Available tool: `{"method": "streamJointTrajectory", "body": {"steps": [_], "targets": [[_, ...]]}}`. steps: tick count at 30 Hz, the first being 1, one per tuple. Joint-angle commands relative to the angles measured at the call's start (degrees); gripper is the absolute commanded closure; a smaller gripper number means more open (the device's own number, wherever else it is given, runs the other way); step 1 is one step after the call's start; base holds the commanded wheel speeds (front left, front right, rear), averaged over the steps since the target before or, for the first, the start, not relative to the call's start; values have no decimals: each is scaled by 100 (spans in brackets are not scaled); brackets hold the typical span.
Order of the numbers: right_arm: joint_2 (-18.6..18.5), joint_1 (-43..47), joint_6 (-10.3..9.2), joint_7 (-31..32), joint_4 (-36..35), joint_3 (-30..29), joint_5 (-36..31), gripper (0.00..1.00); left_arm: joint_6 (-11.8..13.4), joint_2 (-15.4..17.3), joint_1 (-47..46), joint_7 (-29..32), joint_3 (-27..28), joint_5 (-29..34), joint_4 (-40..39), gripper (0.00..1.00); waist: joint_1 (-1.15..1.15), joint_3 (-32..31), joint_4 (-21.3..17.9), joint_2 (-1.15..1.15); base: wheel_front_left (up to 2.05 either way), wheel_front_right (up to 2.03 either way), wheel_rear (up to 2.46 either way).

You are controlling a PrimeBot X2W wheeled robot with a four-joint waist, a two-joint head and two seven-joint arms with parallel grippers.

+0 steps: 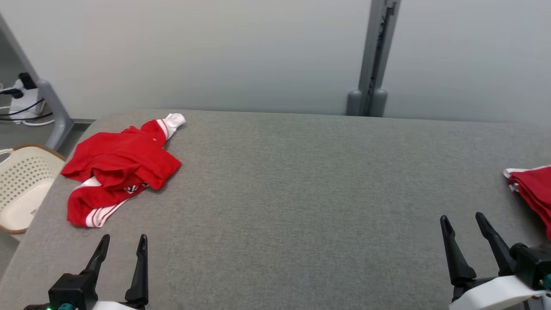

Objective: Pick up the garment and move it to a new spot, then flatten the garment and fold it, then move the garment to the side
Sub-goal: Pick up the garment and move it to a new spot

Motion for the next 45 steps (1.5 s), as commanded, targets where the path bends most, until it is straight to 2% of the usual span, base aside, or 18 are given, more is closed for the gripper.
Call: {"method": "streamJointTrajectory", "body": {"steps": [1, 10, 17, 25, 29, 38, 43, 45], "targets": [[-14, 42, 1, 13, -39, 32, 12, 0, -20, 28, -103, 3, 10, -20, 14, 0, 0, -63, 391, 0, 0, 0, 0], [-15, 92, 1, 16, -11, 201, 130, 0, -52, 77, -122, 2, 54, -81, 51, 0, 0, -214, 1204, 0, 0, 0, 0], [-15, 115, 1, 4, 25, 236, 181, 0, -78, 85, -137, -62, 55, -113, 48, 0, 0, -255, 1530, 0, 0, 0, 0], [-15, 97, 1, 36, -16, 253, 140, 0, -160, 34, -240, -226, 23, -122, 102, 0, 0, -233, 1604, 0, 0, 0, 0], [-15, 92, 1, 51, -42, 237, 134, 0, -165, -89, -300, -400, 54, -151, 168, 0, 0, -218, 1620, 0, 0, 0, 0], [-15, 40, 1, 91, -107, 169, 110, 0, -390, -381, -656, -710, 46, -136, 583, 0, 0, -128, 1669, 0, 0, 0, 0], [-16, -139, 1, 159, -279, 185, 41, 0, -459, -608, -1003, -781, 96, -47, 760, 0, 0, 218, 1603, 0, 0, 0, 0], [-16, -236, 1, 209, -367, 189, -19, 0, -567, -692, -1267, -802, 175, -70, 952, 0, 0, 432, 1529, 0, 0, 0, 0]]}}
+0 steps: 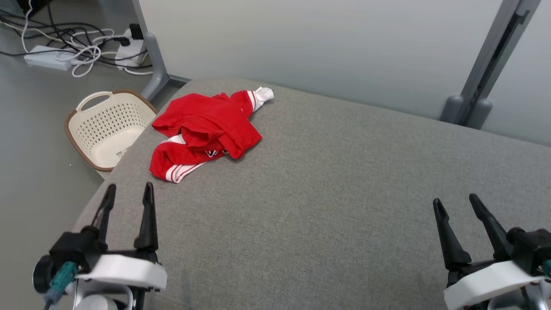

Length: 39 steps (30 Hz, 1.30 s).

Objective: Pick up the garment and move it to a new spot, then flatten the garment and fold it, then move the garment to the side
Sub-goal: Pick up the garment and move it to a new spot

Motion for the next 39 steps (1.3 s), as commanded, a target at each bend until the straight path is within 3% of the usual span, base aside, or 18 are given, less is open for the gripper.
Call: {"method": "streamJointTrajectory", "body": {"steps": [1, 10, 20, 26, 36, 38, 39], "targets": [[-21, -97, 1, 37, -56, -21, -62, 0, -75, -41, -263, -32, 46, 18, 105, 0, 0, 290, -123, 0, 0, 0, 0], [-21, -677, 1, 183, -369, 49, -288, 0, -943, -356, -2071, -35, 320, -80, 1764, 0, 0, 1319, -708, 0, 0, 0, 0], [-21, -1131, 1, 126, -453, 53, -430, 0, -1937, -284, -3870, 342, 257, -415, 4337, 0, 0, 2158, -1239, 0, 0, 0, 0], [-27, -1268, 1, 69, -476, 48, -445, 0, -2158, -270, -4470, 773, 216, -693, 5267, 0, 0, 2440, -1404, 0, 0, 0, 0], [-41, -1424, 1, 14, -444, 47, -458, 0, -2220, -270, -5092, 1754, 57, -1088, 6378, 0, 0, 2734, -1542, 0, 0, 0, 0], [-40, -1438, 1, 18, -429, 39, -450, 0, -2222, -279, -5147, 1814, -4, -1097, 6473, 100, 0, 2744, -1539, 0, 0, 0, 0], [-40, -1443, 1, 18, -421, 38, -448, 0, -2223, -256, -5182, 1805, -33, -1074, 6526, 100, 0, 2741, -1535, 0, 0, 0, 0]]}}
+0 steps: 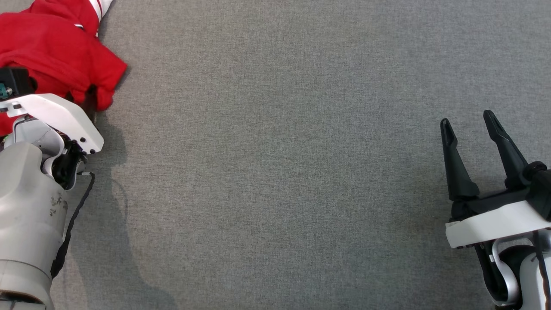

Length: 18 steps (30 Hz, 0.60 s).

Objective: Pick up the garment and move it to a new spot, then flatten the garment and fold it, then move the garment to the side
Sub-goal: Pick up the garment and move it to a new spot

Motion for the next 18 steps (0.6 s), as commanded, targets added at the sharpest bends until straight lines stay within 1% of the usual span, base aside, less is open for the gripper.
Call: {"method": "streamJointTrajectory", "body": {"steps": [1, 3, 8, 14, 18], "targets": [[-28, -59, 1, -58, 13, -19, -19, 0, -3, 1, -17, 10, -49, -4, 102, 100, 0, -10, 6, 0, 0, 0, 0], [-27, -74, 1, -57, 39, -21, -7, 0, -3, -4, -44, -118, -64, -51, 65, 100, 0, -50, 18, 0, 0, 0, 0], [-22, 17, 1, -114, 120, -31, 41, 0, -2, 172, 77, -786, -30, -96, 34, 100, 0, -284, 48, 0, 0, 0, 0], [-15, 159, 1, -177, 250, -24, 97, 0, 2, 359, 376, -1610, -45, 20, -11, 100, 0, -700, 88, 0, 0, 0, 0], [-11, 271, 1, -206, 353, -9, 156, 0, 150, 502, 728, -1798, 34, 140, -331, 100, 0, -1013, 99, 0, 0, 0, 0]]}}
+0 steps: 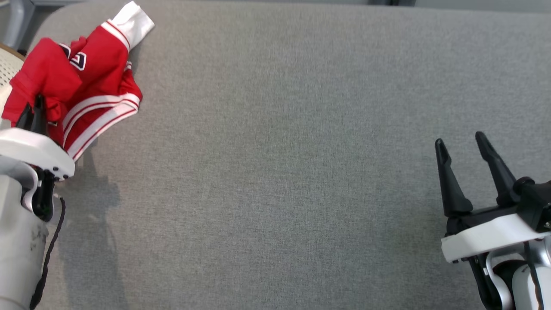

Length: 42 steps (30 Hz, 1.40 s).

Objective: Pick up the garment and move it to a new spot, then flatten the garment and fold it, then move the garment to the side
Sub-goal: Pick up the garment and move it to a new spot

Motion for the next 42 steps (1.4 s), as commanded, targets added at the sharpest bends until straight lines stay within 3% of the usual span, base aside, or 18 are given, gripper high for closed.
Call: {"method": "streamJointTrajectory", "body": {"steps": [1, 8, 9, 13, 20, 23, 29, 36, 42], "targets": [[-16, 107, 1, -41, 45, 3, 63, 0, 107, 81, 235, -39, 77, 101, -271, 100, 0, -277, 12, 0, 0, 0, 0], [-15, 401, 1, -58, 184, 15, 181, 0, 831, 149, 1942, -45, 706, 665, -2622, 100, 0, -900, -8, 0, 0, 0, 0], [-15, 401, 1, -58, 184, 15, 181, 0, 831, 149, 1942, -45, 706, 665, -2622, 100, 0, -900, -8, 0, 0, 0, 0], [-14, 574, 1, -64, 253, 58, 255, 0, 1158, 92, 3076, -46, 887, 848, -3837, 100, 0, -1231, -59, 0, 0, 0, 0], [-13, 761, 1, -34, 279, 105, 342, 0, 1751, -35, 4670, -4, 929, 1101, -5902, 100, 0, -1540, -210, 0, 0, 0, 0], [-15, 727, 1, -14, 240, 116, 314, 0, 1845, -26, 4869, 122, 785, 1201, -6396, 100, 0, -1510, -325, 0, 0, 0, 0], [-15, 583, 1, -56, 239, 202, 354, 0, 1796, -135, 4657, 491, 301, 1394, -6797, 100, 0, -1354, -758, 0, 0, 0, 0], [-14, 435, 1, -166, 241, 135, 415, 0, 1262, -386, 3659, 680, -469, 1677, -6437, 100, 0, -919, -1395, 0, 0, 0, 0], [-12, 260, 1, -447, 389, 134, 681, 0, 855, -799, 2588, 658, -938, 1865, -5889, 100, 0, -417, -2045, 0, 0, 0, 0]]}}
